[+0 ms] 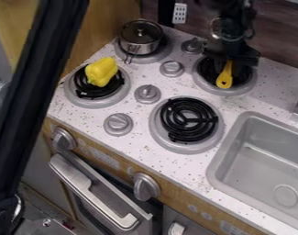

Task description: Put the yellow brush to the top right burner

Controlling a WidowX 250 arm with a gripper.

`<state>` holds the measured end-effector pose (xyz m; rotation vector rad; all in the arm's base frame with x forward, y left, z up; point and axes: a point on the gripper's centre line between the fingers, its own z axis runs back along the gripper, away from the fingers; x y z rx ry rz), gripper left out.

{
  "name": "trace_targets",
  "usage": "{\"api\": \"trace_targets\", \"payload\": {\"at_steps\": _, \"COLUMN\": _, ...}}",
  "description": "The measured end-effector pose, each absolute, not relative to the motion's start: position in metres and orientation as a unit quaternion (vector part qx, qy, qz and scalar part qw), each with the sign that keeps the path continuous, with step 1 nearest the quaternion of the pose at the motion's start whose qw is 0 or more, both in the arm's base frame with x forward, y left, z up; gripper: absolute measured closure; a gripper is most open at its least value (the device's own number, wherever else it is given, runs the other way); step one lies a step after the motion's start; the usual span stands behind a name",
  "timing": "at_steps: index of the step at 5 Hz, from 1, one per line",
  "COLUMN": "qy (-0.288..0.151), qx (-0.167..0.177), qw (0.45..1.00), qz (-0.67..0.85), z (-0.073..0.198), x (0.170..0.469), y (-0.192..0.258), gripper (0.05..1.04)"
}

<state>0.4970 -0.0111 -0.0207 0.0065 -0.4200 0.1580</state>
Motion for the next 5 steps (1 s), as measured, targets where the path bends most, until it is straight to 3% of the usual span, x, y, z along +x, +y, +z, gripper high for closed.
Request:
{"api": "trace_targets", "payload": {"at_steps": 1, "qy": -0.231, "qx": 0.01, "qw": 0.97, "qz": 0.075, "z": -0.039, "x": 0.509, "y": -0.004, "gripper": 0.747}}
{"api": "trace_targets", "payload": {"at_steps": 2, "qy": -0.25, "qx": 0.009, "qw": 0.965, "qz": 0.075, "z": -0.039, "x": 0.524, "y": -0.004, "gripper": 0.748}}
{"api": "trace_targets", "payload": {"at_steps": 3, "qy": -0.265, "qx": 0.011, "qw": 0.962, "qz": 0.071, "z": -0.037, "x": 0.531, "y": -0.004, "gripper": 0.687}}
{"api": "trace_targets", "payload": {"at_steps": 4, "qy": -0.259, "qx": 0.016, "qw": 0.963, "qz": 0.068, "z": -0.042, "x": 0.525, "y": 0.0, "gripper": 0.376}}
{"api": "trace_targets", "payload": {"at_steps": 5, "qy": -0.247, "qx": 0.035, "qw": 0.966, "qz": 0.074, "z": -0.037, "x": 0.496, "y": 0.012, "gripper": 0.133}}
